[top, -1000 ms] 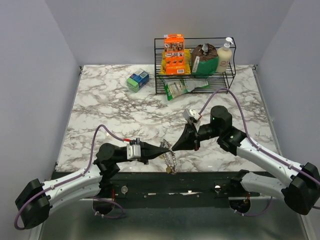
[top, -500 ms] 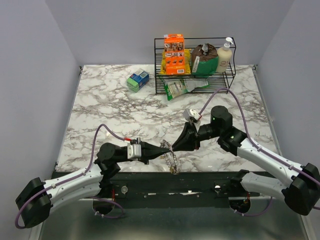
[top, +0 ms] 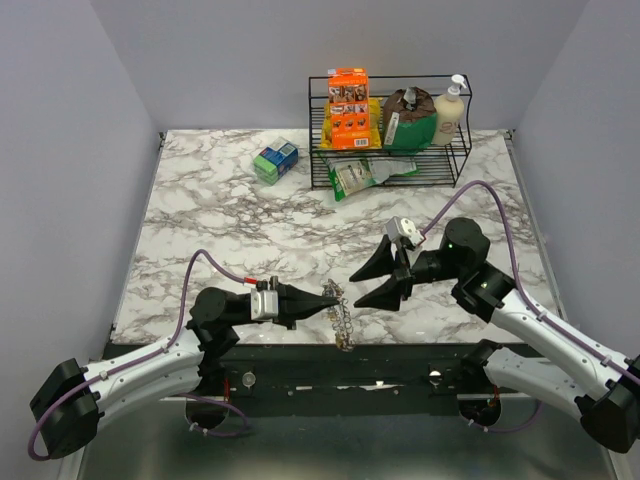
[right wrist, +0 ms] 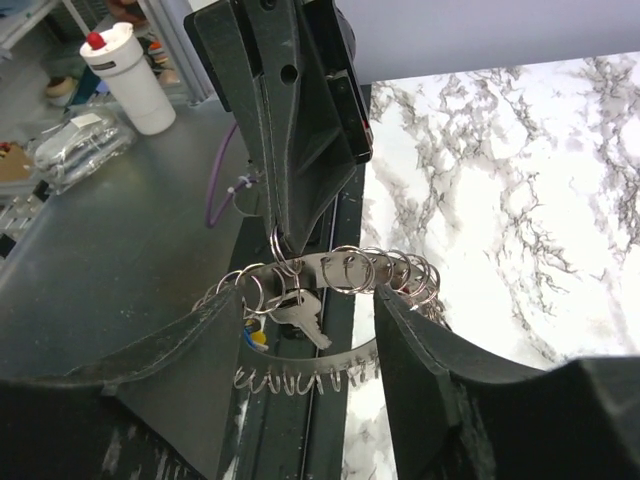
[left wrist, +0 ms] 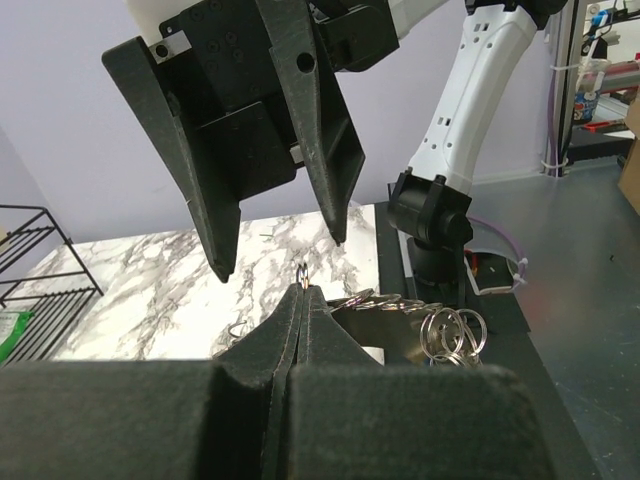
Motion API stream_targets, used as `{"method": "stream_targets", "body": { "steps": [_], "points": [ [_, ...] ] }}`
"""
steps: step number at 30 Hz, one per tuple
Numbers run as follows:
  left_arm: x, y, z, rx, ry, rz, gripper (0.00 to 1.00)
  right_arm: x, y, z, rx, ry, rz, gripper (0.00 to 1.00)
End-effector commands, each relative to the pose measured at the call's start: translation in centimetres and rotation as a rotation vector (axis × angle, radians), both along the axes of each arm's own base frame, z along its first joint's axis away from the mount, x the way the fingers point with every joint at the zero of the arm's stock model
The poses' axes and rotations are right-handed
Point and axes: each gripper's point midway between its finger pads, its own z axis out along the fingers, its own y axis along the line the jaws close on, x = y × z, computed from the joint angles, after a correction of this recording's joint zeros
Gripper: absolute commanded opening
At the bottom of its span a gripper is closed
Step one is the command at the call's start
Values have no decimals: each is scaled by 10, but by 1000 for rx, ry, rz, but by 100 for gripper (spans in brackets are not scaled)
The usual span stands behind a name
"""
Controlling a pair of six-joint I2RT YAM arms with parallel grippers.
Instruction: Put the keys on the keyring
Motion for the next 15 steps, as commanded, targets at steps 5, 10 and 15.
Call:
{"method": "stream_targets", "body": {
  "steps": [5,10,15],
  "points": [
    [-6,3,25,-74,-65,-19,0,-5,4,5,15,28,58,65],
    [-6,2,25,-73,-64,-21,0,-9,8,10,31,31,75,62],
    [-5,2,25,-72,-62,-18,0,-11,12,7,23,54,96,55]
  ]
}}
